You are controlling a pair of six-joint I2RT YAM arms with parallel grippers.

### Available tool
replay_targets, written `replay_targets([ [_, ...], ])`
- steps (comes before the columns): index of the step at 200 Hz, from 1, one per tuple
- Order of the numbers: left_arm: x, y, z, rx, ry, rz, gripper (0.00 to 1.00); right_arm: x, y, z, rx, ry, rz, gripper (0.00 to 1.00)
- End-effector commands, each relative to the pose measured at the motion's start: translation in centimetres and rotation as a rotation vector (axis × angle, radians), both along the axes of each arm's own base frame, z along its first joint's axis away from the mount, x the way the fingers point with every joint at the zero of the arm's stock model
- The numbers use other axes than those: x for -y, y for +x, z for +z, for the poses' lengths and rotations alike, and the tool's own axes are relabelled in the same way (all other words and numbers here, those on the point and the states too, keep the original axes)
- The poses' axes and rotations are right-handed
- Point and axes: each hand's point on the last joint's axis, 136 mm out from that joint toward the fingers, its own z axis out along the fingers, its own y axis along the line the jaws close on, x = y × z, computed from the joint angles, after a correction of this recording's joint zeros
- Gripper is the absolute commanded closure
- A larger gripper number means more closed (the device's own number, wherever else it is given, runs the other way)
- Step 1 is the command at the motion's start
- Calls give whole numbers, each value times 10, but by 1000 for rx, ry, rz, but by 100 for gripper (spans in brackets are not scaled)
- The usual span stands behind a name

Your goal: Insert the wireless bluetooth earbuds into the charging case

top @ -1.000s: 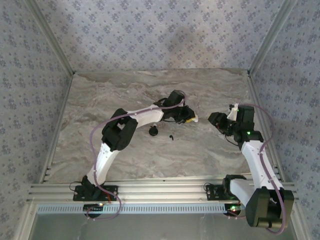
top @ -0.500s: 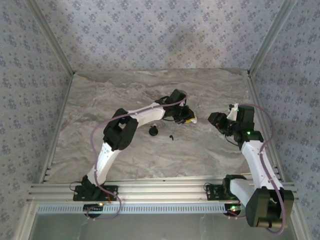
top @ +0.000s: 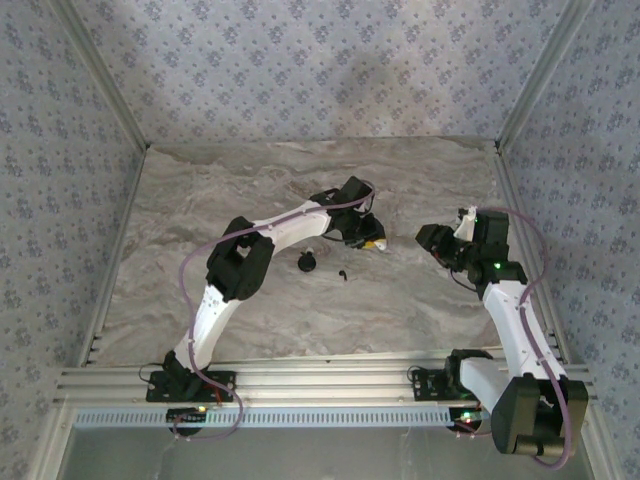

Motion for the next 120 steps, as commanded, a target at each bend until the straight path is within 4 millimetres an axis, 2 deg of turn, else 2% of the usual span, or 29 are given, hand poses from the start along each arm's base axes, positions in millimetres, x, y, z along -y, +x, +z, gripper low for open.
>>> replay_targets([
  [1, -6, 3, 2, -1, 34, 4, 71, 1, 2, 12, 22, 1, 4, 56],
  [64, -18, 1, -2, -2, 95, 0, 63, 2, 2, 15, 20, -4, -1, 55],
  [87, -29, -1, -2, 13, 151, -14, 60, 2, 0, 15, 16, -6, -3, 55],
  [91, -26, 3, 8, 36, 143, -16, 60, 2, 0, 15, 15, -6, -4, 55],
  [120, -42, 4, 33, 97, 204, -42, 58, 2, 0, 16, 12, -9, -6, 55],
])
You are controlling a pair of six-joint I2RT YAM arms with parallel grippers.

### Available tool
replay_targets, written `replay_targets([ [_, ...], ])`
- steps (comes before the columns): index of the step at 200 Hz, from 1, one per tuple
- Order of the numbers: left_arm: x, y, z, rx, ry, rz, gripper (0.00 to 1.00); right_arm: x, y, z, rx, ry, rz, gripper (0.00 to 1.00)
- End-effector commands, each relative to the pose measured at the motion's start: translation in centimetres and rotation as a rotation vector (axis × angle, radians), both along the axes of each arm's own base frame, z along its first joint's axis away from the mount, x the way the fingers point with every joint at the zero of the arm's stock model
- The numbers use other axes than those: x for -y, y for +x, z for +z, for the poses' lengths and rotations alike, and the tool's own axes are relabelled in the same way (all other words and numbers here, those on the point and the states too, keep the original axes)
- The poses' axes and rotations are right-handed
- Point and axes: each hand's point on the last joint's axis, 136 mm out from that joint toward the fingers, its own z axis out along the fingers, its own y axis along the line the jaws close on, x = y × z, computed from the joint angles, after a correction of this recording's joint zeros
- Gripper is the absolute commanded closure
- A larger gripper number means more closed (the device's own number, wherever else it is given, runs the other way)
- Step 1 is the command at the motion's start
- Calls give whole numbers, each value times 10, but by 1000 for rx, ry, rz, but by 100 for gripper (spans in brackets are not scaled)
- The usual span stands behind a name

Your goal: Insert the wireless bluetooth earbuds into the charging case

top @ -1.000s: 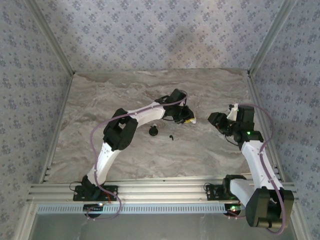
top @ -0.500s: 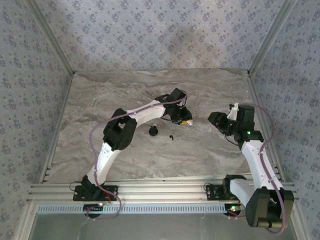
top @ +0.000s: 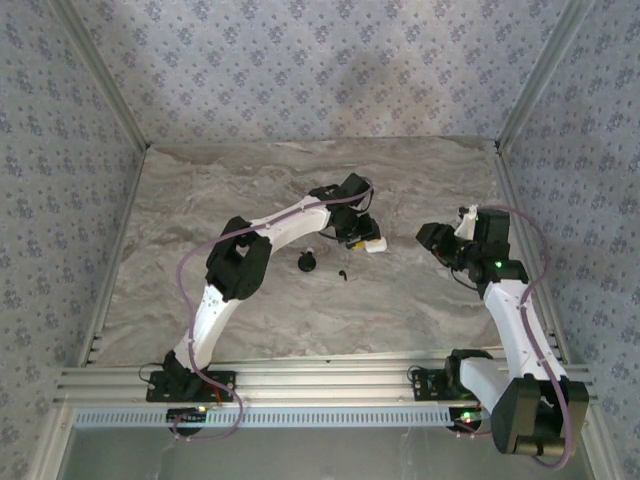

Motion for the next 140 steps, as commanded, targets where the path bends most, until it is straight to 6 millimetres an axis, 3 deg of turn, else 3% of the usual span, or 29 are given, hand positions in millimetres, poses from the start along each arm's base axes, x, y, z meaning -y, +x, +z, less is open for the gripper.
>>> replay_targets([
  [1, -19, 3, 34, 66, 68, -26, 58, 2, 0, 12, 14, -8, -4, 55],
  [36, -49, -7, 75, 140, 169, -64, 55, 2, 0, 15, 2, -12, -6, 54],
  [65, -92, -26, 86, 140, 288, -43, 52, 0, 1, 14, -8, -19, -5, 54],
  [92, -133, -50, 74, 96, 400, -43, 48, -5, 2, 9, -33, -23, 13, 53],
  [140, -186, -61, 41, -2, 506, -60, 39, -16, -2, 4, -41, -62, 37, 51],
])
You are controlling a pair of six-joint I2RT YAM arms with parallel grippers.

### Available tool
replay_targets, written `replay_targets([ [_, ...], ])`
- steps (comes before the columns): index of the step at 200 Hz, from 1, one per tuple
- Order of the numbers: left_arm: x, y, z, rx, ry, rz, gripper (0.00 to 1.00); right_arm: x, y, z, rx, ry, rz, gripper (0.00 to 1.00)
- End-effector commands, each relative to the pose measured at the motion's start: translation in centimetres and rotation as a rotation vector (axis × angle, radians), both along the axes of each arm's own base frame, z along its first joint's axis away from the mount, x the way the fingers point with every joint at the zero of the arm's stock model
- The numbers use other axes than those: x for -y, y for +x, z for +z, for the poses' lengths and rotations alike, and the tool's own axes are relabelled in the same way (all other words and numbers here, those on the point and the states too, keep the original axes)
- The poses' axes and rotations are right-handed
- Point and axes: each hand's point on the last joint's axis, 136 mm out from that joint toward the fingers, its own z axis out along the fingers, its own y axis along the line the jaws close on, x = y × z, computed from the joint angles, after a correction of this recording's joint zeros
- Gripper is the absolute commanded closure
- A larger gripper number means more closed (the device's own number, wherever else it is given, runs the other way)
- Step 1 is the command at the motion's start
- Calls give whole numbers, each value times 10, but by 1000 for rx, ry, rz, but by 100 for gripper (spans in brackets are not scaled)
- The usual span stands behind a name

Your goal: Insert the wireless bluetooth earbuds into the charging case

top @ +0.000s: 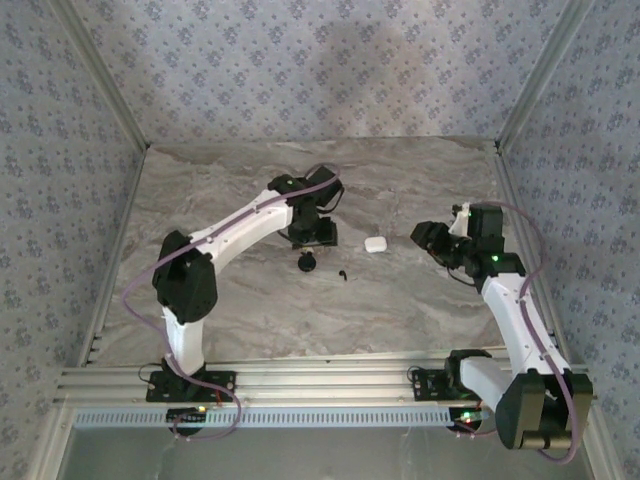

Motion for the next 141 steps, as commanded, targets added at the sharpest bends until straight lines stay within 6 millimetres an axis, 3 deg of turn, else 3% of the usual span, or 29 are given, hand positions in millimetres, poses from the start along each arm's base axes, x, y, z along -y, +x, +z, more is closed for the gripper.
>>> replay_targets([
  [1, -36, -7, -23, -72, 107, -9, 39, -2, 0, 6, 8, -33, 2, 51],
  [44, -48, 5, -44, -74, 151, -55, 32, -12, 1, 3, -1, -47, 11, 50],
  [97, -28, 11, -62, -138, 117, -135, 31, -27, 7, 2, -5, -64, 41, 50],
  [141, -22, 13, -80, -161, 138, -175, 33, -37, 10, 0, -13, -63, 60, 50],
])
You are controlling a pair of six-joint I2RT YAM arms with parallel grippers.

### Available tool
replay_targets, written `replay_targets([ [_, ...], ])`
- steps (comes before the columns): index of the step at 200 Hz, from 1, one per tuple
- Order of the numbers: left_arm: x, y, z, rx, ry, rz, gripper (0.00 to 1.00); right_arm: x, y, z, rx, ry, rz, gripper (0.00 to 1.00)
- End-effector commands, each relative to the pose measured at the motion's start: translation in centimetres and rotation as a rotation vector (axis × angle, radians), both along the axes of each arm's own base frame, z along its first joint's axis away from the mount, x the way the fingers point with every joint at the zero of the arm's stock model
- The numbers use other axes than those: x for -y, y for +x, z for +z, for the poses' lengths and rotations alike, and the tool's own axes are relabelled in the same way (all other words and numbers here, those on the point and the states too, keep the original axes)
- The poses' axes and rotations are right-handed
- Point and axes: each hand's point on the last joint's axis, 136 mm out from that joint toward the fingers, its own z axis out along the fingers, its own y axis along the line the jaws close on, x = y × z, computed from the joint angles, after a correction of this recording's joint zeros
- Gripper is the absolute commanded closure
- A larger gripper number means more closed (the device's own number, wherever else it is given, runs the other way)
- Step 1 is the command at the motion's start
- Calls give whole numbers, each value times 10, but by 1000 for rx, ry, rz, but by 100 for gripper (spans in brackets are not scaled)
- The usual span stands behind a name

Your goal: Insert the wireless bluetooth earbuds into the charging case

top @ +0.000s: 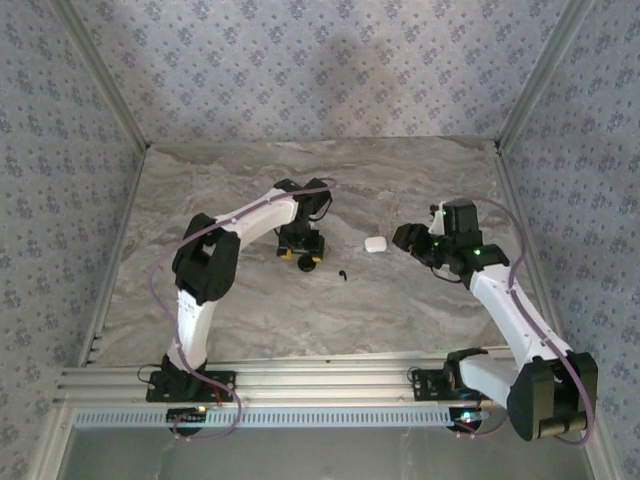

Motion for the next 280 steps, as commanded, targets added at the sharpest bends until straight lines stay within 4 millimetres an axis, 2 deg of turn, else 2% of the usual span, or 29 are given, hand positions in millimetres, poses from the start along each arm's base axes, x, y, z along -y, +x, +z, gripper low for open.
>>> replay_targets([
  [1, 5, -3, -4, -23, 4, -51, 33, -2, 10, 12, 28, 2, -16, 50],
  [46, 10, -3, -15, -49, 20, -76, 36, -8, 11, 15, 33, 5, -2, 50],
  [94, 17, -8, -26, -93, 18, -95, 44, -10, 13, 18, 36, 15, 2, 51],
  [157, 12, -17, -23, -106, 27, -88, 48, -10, 13, 17, 36, 10, 6, 52],
  [179, 14, -20, -15, -99, -4, -66, 48, -10, 11, 13, 28, 8, 8, 51],
  [205, 25, -26, 1, -88, -109, -5, 48, -10, 10, 14, 50, 5, 16, 51],
  [251, 47, -32, 43, -55, -350, 121, 49, -13, 11, 34, 227, 28, 41, 51],
  [280, 56, -28, 70, -16, -504, 227, 49, -11, 8, 47, 346, 39, 38, 45],
])
